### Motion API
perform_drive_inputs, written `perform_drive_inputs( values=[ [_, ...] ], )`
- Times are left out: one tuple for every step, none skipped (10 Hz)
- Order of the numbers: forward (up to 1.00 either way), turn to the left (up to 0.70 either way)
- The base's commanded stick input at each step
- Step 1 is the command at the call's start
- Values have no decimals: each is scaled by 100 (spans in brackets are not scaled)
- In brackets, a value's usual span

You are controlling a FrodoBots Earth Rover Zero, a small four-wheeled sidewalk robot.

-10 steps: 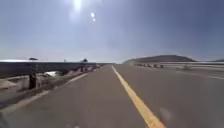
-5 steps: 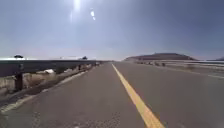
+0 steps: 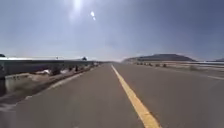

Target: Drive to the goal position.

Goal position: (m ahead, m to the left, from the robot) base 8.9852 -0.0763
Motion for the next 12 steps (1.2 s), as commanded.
perform_drive_inputs(
  values=[
    [85,0],
    [85,0],
    [85,0],
    [85,0],
    [85,0],
    [85,0],
    [85,0],
    [85,0],
    [85,0],
    [85,0],
    [85,0],
    [85,0]
  ],
)
